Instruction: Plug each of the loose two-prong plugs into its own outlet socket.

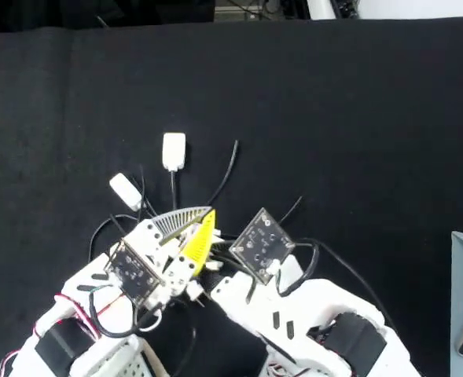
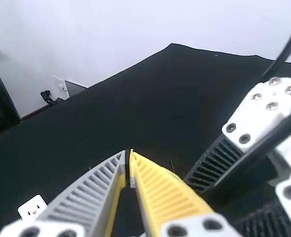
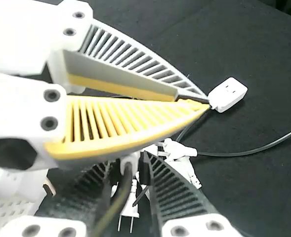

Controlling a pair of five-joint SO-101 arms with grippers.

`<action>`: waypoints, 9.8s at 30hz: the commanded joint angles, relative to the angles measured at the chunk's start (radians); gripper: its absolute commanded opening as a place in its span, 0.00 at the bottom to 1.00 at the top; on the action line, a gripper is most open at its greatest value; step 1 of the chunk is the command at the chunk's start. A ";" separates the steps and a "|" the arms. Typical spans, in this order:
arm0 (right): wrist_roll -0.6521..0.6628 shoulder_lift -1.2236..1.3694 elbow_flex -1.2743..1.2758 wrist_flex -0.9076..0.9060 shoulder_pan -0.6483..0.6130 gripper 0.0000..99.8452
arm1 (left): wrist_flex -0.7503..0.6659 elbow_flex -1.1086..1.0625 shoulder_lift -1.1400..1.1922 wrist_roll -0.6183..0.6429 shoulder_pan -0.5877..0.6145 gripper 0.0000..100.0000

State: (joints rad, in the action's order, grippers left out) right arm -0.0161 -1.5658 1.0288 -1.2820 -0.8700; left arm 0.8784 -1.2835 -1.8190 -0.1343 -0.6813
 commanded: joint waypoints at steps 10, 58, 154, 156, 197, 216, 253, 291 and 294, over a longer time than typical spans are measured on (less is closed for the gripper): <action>0.000 -0.005 -0.012 0.020 0.009 0.01 | 0.006 0.085 -0.005 -0.006 0.197 0.03; -0.130 0.687 0.013 0.319 0.551 0.01 | 0.249 0.661 1.402 0.465 0.842 0.27; -0.129 0.687 0.031 0.311 0.554 0.01 | -0.157 0.691 1.613 -0.608 0.837 0.04; -0.129 0.687 0.036 0.311 0.554 0.01 | -0.150 0.671 1.613 -0.608 0.823 0.07; -0.127 0.687 0.051 0.318 0.554 0.01 | 0.018 0.862 1.797 -0.296 0.891 0.04; -0.127 0.687 0.054 0.318 0.554 0.01 | 0.054 0.657 1.603 -0.293 0.768 0.05; -0.123 0.687 0.054 0.318 0.554 0.01 | 0.083 0.656 1.464 -0.203 0.872 0.23; 0.041 1.604 -0.740 0.624 0.132 0.01 | 0.084 0.104 0.790 -0.066 1.458 0.23; 0.060 1.664 -0.816 0.555 0.114 0.01 | 0.038 0.039 0.741 -0.026 1.458 0.23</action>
State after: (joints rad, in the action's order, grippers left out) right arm 0.0146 0.0529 0.3460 -0.6651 -0.7258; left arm 0.9628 -1.2190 -1.0257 -0.1956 0.7748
